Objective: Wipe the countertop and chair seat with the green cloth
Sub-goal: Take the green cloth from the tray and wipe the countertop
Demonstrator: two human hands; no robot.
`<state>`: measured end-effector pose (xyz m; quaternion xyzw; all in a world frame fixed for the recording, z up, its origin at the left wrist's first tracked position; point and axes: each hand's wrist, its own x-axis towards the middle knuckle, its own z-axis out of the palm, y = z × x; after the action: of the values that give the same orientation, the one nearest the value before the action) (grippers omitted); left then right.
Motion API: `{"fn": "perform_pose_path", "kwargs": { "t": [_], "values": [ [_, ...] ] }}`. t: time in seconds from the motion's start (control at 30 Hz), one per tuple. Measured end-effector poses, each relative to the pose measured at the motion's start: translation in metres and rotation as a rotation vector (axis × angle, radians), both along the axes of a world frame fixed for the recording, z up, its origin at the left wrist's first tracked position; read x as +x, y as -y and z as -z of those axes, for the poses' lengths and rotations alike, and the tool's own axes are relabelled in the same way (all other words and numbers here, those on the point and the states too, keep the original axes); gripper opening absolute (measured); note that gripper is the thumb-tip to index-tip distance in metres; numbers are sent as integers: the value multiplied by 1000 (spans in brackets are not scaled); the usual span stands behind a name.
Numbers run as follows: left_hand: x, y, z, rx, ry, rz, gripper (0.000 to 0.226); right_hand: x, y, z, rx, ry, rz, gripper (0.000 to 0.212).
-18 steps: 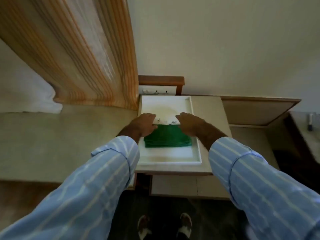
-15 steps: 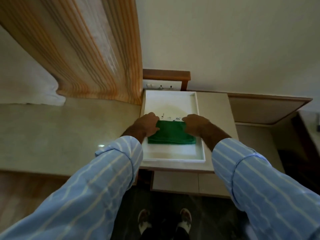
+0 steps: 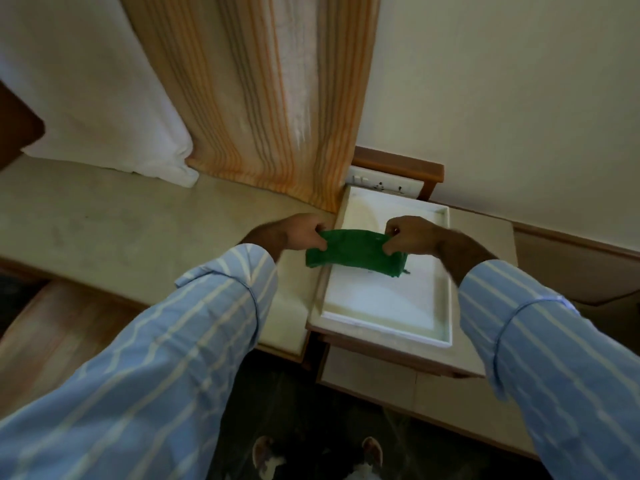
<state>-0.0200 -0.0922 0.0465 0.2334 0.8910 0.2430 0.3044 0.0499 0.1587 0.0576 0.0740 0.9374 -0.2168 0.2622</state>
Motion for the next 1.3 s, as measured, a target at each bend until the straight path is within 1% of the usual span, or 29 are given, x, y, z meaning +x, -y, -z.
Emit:
{"fn": "perform_pose_path", "kwargs": {
  "t": [0.17,0.3,0.4,0.53,0.7,0.8,0.97,1.03,1.13,1.23,1.3],
  "values": [
    [-18,104,-19,143,67,-228,24,-40,80,-27,-189,-102,51,51],
    [-27,192,-25,266,108,-381,27,-75,154,-35,-215,-161,-39,41],
    [-33,253,-26,343,104,-480,31,-98,211,-32,-230,-184,-86,40],
    [-43,332,-20,384,103,-601,29,-127,285,-18,-308,-136,-108,37],
    [-65,414,5,403,88,-729,29,-180,371,2,-401,-48,-136,37],
    [-84,455,16,434,102,-812,21,-215,419,14,-443,0,-144,39],
    [-126,523,41,498,112,-1027,21,-283,499,41,-537,115,-119,41],
    [-141,548,56,465,117,-1093,24,-307,528,59,-554,171,-113,42],
    [-160,580,81,365,64,-1152,32,-334,567,88,-569,236,-129,40],
    [-179,603,103,294,47,-1181,33,-349,594,120,-549,255,-101,40],
    [-193,618,120,199,-2,-1184,37,-355,610,142,-531,279,-87,38]
  ]
}}
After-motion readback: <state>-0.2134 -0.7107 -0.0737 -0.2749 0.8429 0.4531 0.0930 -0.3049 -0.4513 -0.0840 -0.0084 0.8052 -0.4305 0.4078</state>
